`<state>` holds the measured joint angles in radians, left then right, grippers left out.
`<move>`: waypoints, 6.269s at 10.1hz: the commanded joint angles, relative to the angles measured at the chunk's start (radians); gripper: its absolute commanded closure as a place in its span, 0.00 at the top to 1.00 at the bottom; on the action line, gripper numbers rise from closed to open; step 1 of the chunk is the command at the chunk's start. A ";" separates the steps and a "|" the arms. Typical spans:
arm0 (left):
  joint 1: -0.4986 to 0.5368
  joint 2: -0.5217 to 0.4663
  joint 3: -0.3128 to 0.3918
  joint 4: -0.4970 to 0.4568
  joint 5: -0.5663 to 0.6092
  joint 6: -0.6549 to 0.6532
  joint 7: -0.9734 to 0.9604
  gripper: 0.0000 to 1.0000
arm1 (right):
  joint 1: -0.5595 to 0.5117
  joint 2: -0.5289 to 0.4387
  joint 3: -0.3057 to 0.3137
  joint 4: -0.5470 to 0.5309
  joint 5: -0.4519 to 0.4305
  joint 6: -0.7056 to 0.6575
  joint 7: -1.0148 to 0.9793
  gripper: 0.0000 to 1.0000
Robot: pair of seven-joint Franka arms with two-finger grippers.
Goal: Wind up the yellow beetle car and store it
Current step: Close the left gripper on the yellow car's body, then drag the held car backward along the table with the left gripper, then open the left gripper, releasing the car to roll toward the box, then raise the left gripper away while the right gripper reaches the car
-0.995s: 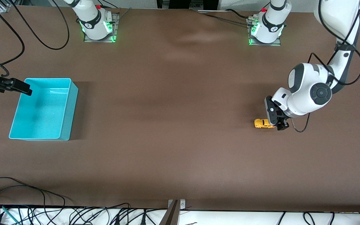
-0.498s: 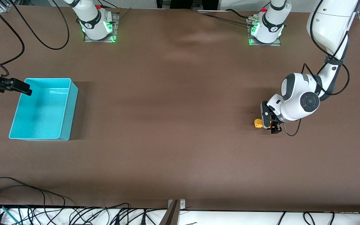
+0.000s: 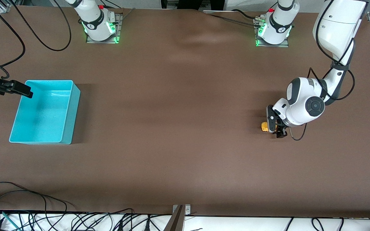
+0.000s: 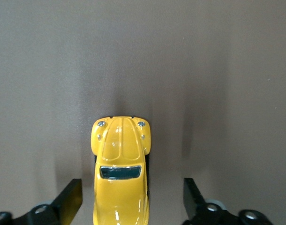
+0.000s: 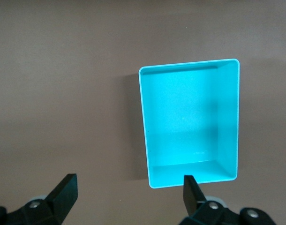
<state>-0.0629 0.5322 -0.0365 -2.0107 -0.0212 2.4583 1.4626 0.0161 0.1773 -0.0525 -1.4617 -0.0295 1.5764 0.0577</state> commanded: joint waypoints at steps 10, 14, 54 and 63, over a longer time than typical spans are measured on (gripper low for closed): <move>0.017 0.011 0.000 -0.008 -0.005 0.014 0.111 0.06 | -0.004 0.005 0.002 0.020 0.011 -0.019 -0.013 1.00; 0.184 0.051 -0.002 0.009 -0.008 0.014 0.287 0.06 | -0.004 0.005 0.002 0.020 0.011 -0.019 -0.013 1.00; 0.307 -0.243 -0.163 0.204 -0.052 -0.524 -0.239 1.00 | -0.007 0.010 0.000 0.015 0.010 -0.022 -0.015 1.00; 0.120 -0.532 -0.042 0.205 -0.042 -0.740 -1.061 1.00 | 0.019 0.272 0.003 0.009 0.154 0.118 -0.379 1.00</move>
<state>0.1135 0.0495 -0.1283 -1.7901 -0.0482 1.7627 0.5309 0.0270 0.4076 -0.0498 -1.4713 0.0994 1.6671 -0.2272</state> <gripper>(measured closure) 0.000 0.000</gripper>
